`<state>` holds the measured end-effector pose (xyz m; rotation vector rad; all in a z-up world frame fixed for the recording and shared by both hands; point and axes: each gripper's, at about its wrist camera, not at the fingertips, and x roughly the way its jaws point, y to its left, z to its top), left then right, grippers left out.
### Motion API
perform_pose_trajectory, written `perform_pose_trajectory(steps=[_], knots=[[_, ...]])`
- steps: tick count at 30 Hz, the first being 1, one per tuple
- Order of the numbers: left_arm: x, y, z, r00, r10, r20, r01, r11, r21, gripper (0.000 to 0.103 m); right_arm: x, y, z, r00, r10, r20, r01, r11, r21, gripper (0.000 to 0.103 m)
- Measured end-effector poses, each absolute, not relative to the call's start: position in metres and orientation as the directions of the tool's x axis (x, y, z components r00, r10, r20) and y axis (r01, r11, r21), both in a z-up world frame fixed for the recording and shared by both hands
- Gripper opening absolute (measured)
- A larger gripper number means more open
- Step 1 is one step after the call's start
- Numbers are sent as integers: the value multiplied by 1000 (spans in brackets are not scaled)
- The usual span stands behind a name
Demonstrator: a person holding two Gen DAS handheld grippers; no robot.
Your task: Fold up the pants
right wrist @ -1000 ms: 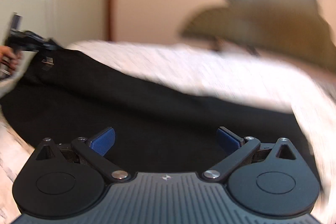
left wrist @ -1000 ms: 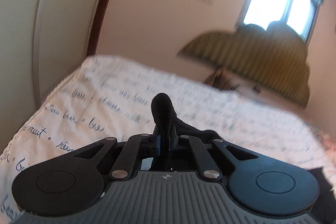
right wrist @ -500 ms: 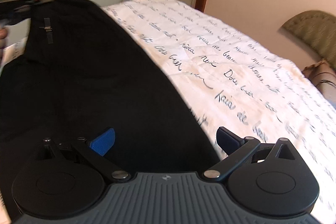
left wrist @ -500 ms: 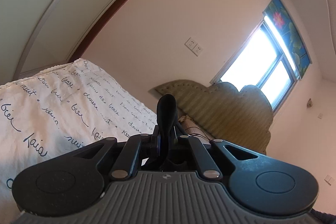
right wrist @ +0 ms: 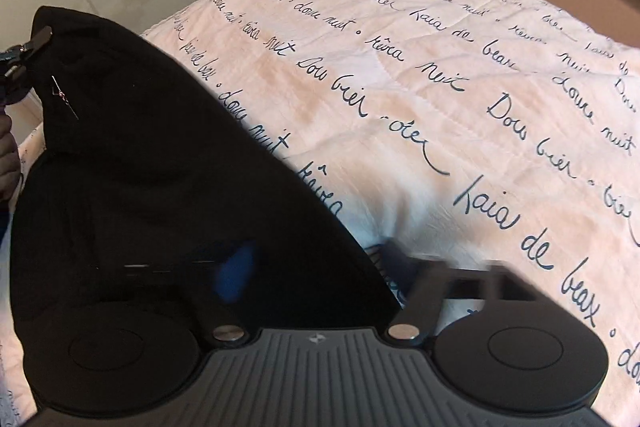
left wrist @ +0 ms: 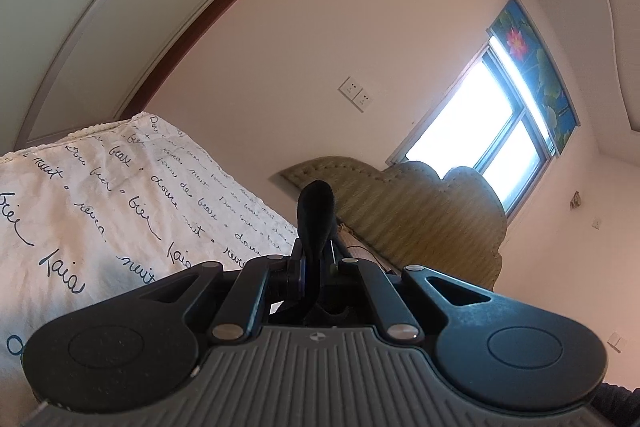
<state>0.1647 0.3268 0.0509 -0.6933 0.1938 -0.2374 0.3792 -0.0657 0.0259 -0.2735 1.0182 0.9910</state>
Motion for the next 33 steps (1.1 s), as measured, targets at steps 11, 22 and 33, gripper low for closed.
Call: perform_pose_trajectory(steps=[11, 22, 33], knots=[[162, 327, 46, 953, -293, -75, 169, 722, -671, 5, 380, -62, 26, 127, 576, -808, -816, 523, 245, 46], [166, 355, 33, 956, -240, -170, 13, 613, -790, 25, 326, -73, 80, 204, 657, -726, -835, 504, 221, 6], [42, 345, 52, 910, -175, -376, -223, 559, -799, 82, 187, -83, 69, 188, 692, -697, -854, 466, 232, 6]])
